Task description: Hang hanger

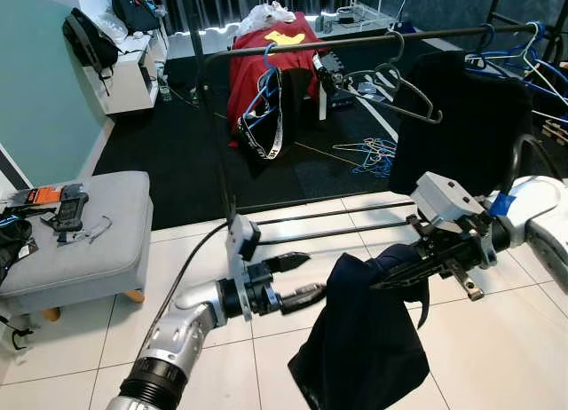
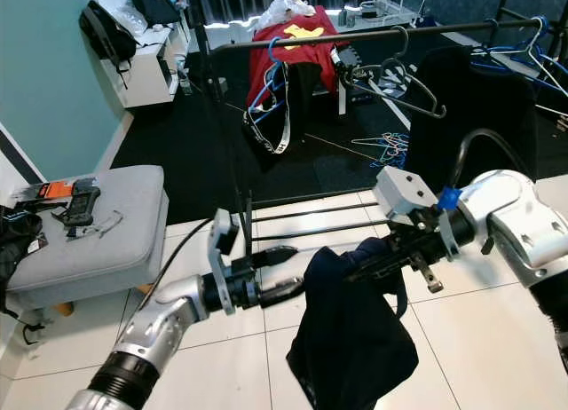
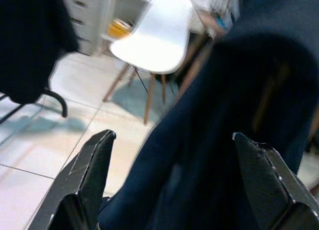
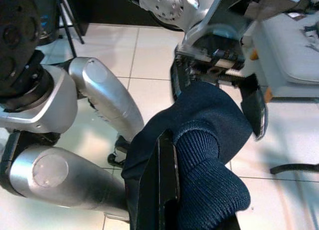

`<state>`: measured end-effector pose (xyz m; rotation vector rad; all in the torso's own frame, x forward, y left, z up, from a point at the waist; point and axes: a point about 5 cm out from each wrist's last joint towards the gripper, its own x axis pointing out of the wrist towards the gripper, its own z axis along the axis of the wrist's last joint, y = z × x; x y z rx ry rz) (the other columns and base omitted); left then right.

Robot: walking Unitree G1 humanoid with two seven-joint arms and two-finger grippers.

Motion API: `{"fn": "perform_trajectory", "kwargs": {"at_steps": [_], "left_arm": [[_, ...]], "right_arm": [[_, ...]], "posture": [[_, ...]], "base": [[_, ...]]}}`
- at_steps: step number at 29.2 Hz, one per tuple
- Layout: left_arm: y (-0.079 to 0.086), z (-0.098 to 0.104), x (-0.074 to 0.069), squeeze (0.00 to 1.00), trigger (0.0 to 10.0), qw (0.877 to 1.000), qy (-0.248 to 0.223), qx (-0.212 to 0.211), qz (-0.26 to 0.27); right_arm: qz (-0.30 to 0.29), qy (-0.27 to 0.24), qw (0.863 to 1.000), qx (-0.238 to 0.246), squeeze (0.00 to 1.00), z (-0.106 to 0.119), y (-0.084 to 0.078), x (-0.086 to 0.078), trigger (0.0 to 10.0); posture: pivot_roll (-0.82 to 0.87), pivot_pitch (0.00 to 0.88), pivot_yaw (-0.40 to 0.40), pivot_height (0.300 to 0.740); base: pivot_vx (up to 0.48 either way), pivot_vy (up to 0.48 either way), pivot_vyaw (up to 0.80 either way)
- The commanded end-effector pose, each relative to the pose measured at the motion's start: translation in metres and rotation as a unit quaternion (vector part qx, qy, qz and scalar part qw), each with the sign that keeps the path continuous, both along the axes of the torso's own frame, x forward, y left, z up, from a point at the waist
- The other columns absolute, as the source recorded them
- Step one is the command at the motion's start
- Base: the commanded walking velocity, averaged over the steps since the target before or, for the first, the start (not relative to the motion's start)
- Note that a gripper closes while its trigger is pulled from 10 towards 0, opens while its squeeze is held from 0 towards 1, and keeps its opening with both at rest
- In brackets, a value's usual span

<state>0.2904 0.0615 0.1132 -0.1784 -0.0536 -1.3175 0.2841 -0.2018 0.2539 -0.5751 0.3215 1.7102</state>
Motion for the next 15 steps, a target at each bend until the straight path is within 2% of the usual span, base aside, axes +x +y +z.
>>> {"fn": "perform_trajectory", "kwargs": {"at_steps": [1,4,7,10,15], "left_arm": [[-0.005,-0.005,-0.004,0.0,10.0,0.999,-0.032,0.024,-0.028],[-0.011,-0.006,-0.006,0.0,10.0,0.996,-0.064,0.041,-0.053],[-0.014,-0.007,-0.005,0.0,10.0,0.994,-0.081,0.051,-0.055],[-0.018,-0.006,0.0,0.0,10.0,0.992,-0.103,0.058,-0.031],[-0.019,-0.005,0.003,0.0,10.0,0.993,-0.106,0.056,-0.016]], "right_arm": [[0.029,-0.012,0.999,0.004,0.0,0.006,0.008,-0.003,0.0],[0.035,-0.009,0.999,0.002,0.0,0.004,0.01,-0.004,0.0],[0.038,-0.01,0.999,0.002,0.0,0.003,0.011,-0.004,0.0],[0.053,-0.014,0.998,0.004,0.0,0.0,0.016,-0.006,0.0],[0.062,-0.016,0.998,0.002,0.0,-0.002,0.019,-0.008,0.0]], "posture": [[-0.12,0.05,0.06,0.74],[-0.12,0.051,0.06,0.74],[-0.12,0.051,0.061,0.74],[-0.12,0.055,0.066,0.74],[-0.12,0.055,0.066,0.74]], "base": [[0.0,0.0,0.0],[0.0,0.0,0.0],[0.0,0.0,0.0],[0.0,0.0,0.0],[0.0,0.0,0.0]]}}
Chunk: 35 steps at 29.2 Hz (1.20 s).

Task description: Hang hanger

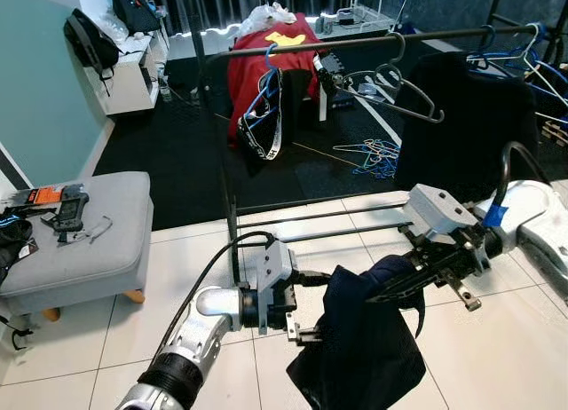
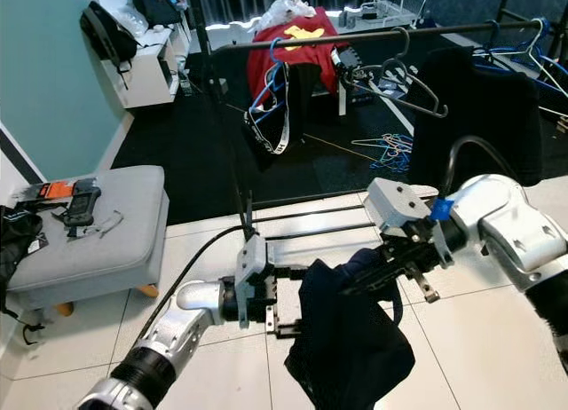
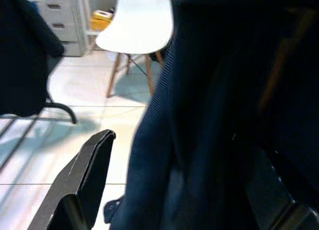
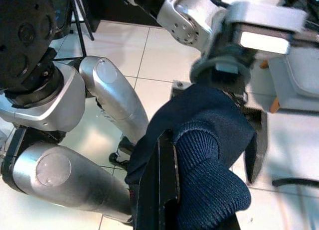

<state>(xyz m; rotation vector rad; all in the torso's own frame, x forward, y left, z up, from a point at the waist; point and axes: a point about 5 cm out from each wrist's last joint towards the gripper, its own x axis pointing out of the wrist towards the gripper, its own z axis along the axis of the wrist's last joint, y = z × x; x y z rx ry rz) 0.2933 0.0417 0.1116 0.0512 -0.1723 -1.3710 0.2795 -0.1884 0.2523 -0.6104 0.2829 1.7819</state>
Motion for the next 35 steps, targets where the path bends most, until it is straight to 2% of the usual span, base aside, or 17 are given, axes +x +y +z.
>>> {"fn": "perform_trajectory", "kwargs": {"at_steps": [1,4,6,9,14,16,18,20,22,28,31,35], "left_arm": [[0.004,-0.005,0.003,0.0,10.0,1.0,0.012,0.002,0.012],[0.008,-0.006,0.004,0.0,10.0,1.0,0.023,0.0,0.013],[0.014,-0.009,0.003,0.0,10.0,0.999,0.042,-0.003,-0.006],[0.016,-0.01,0.001,0.0,10.0,0.999,0.045,-0.003,-0.02],[0.017,-0.012,-0.002,0.0,10.0,0.998,0.035,0.008,-0.042],[0.023,-0.014,-0.003,0.0,10.0,0.998,0.019,0.023,-0.05],[0.025,-0.015,-0.004,0.0,10.0,0.998,0.013,0.029,-0.053],[0.027,-0.022,-0.012,0.0,10.0,0.995,0.0,0.053,-0.084],[0.026,-0.024,-0.015,0.0,10.0,0.994,-0.007,0.062,-0.095],[0.026,-0.027,-0.017,0.0,10.0,0.992,-0.013,0.071,-0.102],[0.024,-0.037,-0.023,0.0,10.0,0.99,-0.02,0.087,-0.108],[0.021,-0.039,-0.025,0.0,10.0,0.99,-0.021,0.088,-0.107]], "right_arm": [[0.034,-0.002,0.999,-0.006,0.0,-0.005,0.008,-0.006,0.0],[0.049,-0.003,0.999,-0.021,0.0,-0.011,0.009,-0.01,0.0],[0.072,0.0,0.997,-0.04,0.0,-0.021,0.011,-0.015,0.0],[0.084,-0.002,0.995,-0.051,0.0,-0.026,0.012,-0.017,0.0],[0.11,-0.02,0.99,-0.086,0.0,-0.036,0.011,-0.019,0.0],[0.114,-0.033,0.988,-0.098,0.0,-0.039,0.009,-0.016,0.0],[0.113,-0.036,0.988,-0.096,0.0,-0.039,0.009,-0.015,0.0],[0.113,-0.044,0.988,-0.092,0.0,-0.037,0.01,-0.013,0.0],[0.115,-0.05,0.988,-0.089,0.0,-0.036,0.011,-0.013,0.0],[0.115,-0.057,0.988,-0.082,0.0,-0.033,0.012,-0.011,0.0],[0.124,-0.071,0.988,-0.063,0.0,-0.022,0.018,-0.011,0.0],[0.134,-0.075,0.986,-0.059,0.0,-0.018,0.02,-0.013,0.0]], "posture": [[-0.12,0.058,0.067,0.74],[-0.12,0.06,0.065,0.74],[-0.11,0.064,0.065,0.74],[-0.11,0.065,0.065,0.74],[-0.11,0.064,0.063,0.74],[-0.1,0.066,0.057,0.74],[-0.1,0.066,0.057,0.74],[-0.1,0.068,0.061,0.74],[-0.1,0.068,0.061,0.74],[-0.1,0.068,0.063,0.74],[-0.11,0.068,0.067,0.74],[-0.12,0.068,0.066,0.74]], "base": [[0.0,0.0,0.0],[0.0,0.0,0.0],[0.0,0.0,0.0],[0.0,0.0,0.0],[0.0,0.0,0.0],[0.0,0.0,0.0],[0.0,0.0,0.0],[0.0,0.0,0.0],[0.0,0.0,0.0],[0.0,0.0,0.0],[0.0,0.0,0.0],[0.0,0.0,0.0]]}}
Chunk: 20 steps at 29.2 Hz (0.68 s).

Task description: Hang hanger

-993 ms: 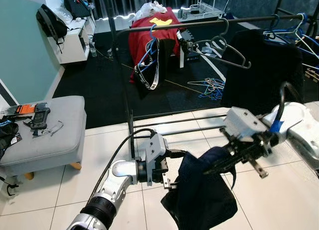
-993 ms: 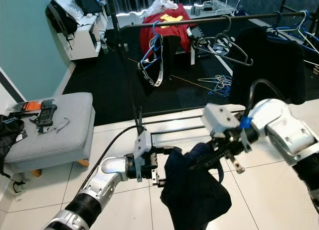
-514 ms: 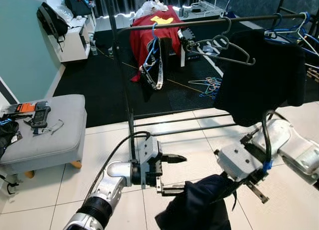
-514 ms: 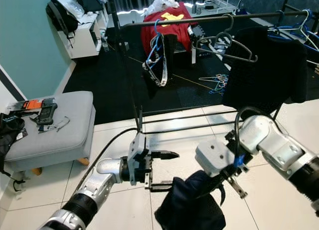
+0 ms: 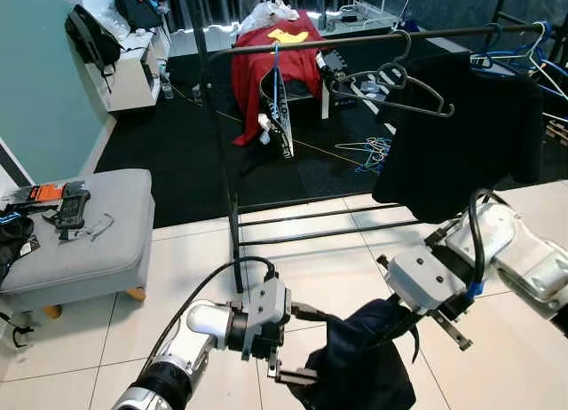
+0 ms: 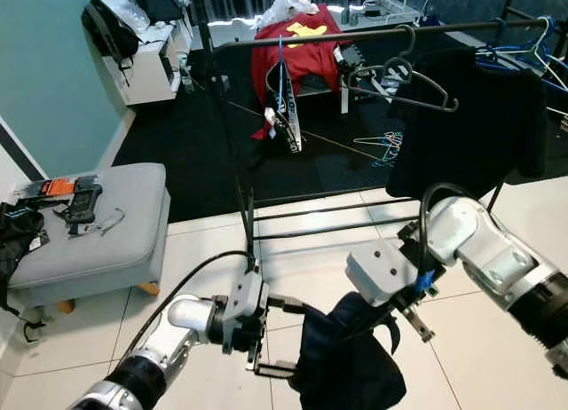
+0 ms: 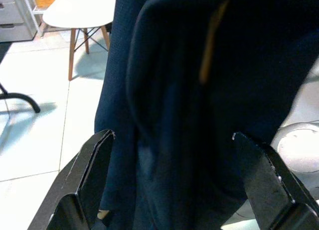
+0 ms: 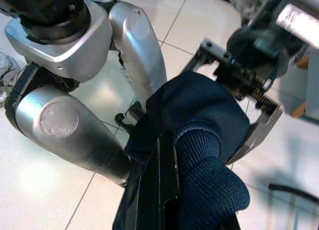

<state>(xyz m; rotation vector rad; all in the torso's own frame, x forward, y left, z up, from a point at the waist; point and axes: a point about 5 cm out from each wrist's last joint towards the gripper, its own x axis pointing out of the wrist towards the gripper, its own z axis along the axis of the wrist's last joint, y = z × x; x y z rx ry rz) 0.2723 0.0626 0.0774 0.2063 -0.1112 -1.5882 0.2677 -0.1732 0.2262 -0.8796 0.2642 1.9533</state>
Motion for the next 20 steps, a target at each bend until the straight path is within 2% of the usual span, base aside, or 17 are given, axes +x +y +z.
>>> {"fn": "perform_trajectory", "kwargs": {"at_steps": [1,3,5,9,13,14,15,16,20], "left_arm": [[-0.003,-0.005,-0.002,0.0,10.0,1.0,-0.003,0.002,0.01],[-0.003,-0.005,-0.002,0.0,10.0,1.0,-0.003,0.002,0.01],[-0.012,-0.003,0.001,0.0,10.0,1.0,-0.005,-0.008,0.027],[-0.017,-0.003,0.004,0.0,10.0,0.999,-0.002,-0.014,0.043],[-0.018,-0.004,0.005,0.0,10.0,0.999,0.002,-0.015,0.05],[-0.018,-0.004,0.006,0.18,10.0,0.999,0.006,-0.013,0.05],[-0.018,-0.004,0.006,0.18,10.0,0.999,0.006,-0.013,0.05],[-0.017,-0.006,0.006,1.0,10.0,0.999,0.015,-0.012,0.048],[-0.015,-0.007,0.007,1.0,10.0,0.998,0.03,-0.012,0.05]], "right_arm": [[0.028,-0.011,0.999,0.014,0.0,0.01,0.007,-0.005,0.0],[0.028,-0.011,0.999,0.014,0.0,0.01,0.007,-0.005,0.0],[0.043,-0.008,0.999,0.015,0.0,0.011,0.01,-0.008,0.0],[0.049,-0.004,0.999,0.014,0.0,0.01,0.011,-0.01,0.0],[0.05,-0.002,0.999,0.011,0.0,0.01,0.011,-0.011,0.0],[0.05,-0.002,0.999,0.01,0.0,0.009,0.01,-0.011,0.0],[0.05,-0.002,0.999,0.01,0.0,0.009,0.01,-0.011,0.0],[0.05,-0.002,0.999,0.009,0.0,0.009,0.01,-0.011,0.0],[0.049,-0.003,0.999,0.007,0.0,0.008,0.009,-0.011,0.0]], "posture": [[-0.12,0.069,0.064,0.74],[-0.12,0.069,0.064,0.74],[-0.12,0.067,0.061,0.74],[-0.12,0.066,0.063,0.74],[-0.12,0.065,0.065,0.74],[-0.12,0.064,0.067,0.74],[-0.12,0.064,0.067,0.74],[-0.12,0.064,0.067,0.74],[-0.12,0.062,0.069,0.74]], "base": [[0.0,0.0,0.0],[0.0,0.0,0.0],[0.0,0.0,0.0],[0.0,0.0,0.0],[0.0,0.0,0.0],[0.0,0.0,0.0],[0.0,0.0,0.0],[0.0,0.0,0.0],[0.0,0.0,0.0]]}}
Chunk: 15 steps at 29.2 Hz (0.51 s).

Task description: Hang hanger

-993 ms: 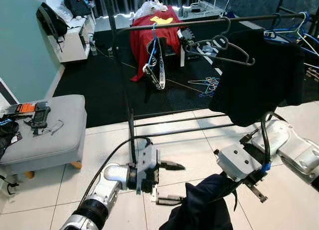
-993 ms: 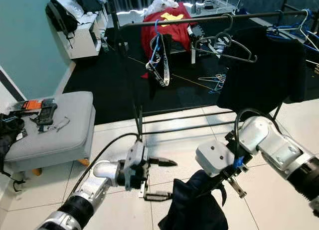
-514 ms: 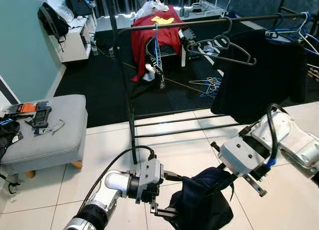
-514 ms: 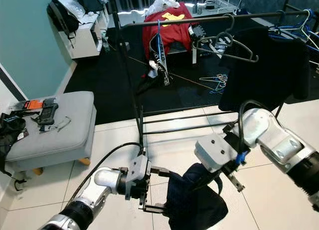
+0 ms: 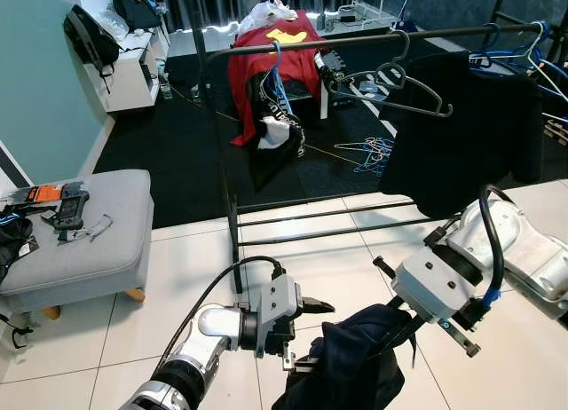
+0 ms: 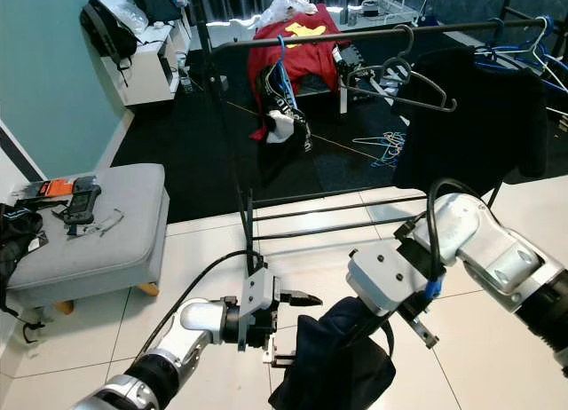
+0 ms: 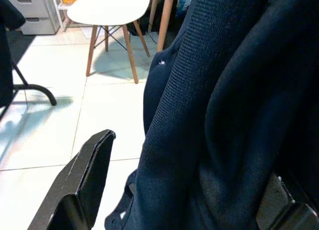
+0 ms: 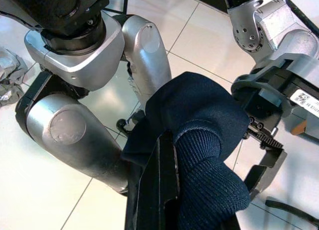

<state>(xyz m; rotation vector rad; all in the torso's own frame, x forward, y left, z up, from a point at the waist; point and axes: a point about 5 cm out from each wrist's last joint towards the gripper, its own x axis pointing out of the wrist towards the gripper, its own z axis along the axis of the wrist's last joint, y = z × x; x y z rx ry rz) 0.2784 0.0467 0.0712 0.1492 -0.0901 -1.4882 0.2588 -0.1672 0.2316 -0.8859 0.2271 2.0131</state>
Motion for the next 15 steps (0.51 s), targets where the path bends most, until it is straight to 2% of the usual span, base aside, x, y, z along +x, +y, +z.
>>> {"fn": "perform_trajectory", "kwargs": {"at_steps": [1,15], "left_arm": [[0.0021,-0.0008,0.0015,1.0,10.0,1.0,0.006,0.002,0.003],[0.0071,-0.0064,-0.0006,1.0,10.0,1.0,0.015,-0.007,0.024]], "right_arm": [[0.017,-0.005,1.0,-0.001,0.0,0.0019,0.0028,-0.0021,0.0],[0.013,-0.005,1.0,-0.003,0.0,-0.0005,0.0015,-0.0001,0.0]], "posture": [[-0.12,0.062,0.069,0.74],[-0.12,0.054,0.062,0.74]], "base": [[0.0,0.0,0.0],[0.0,0.0,0.0]]}}
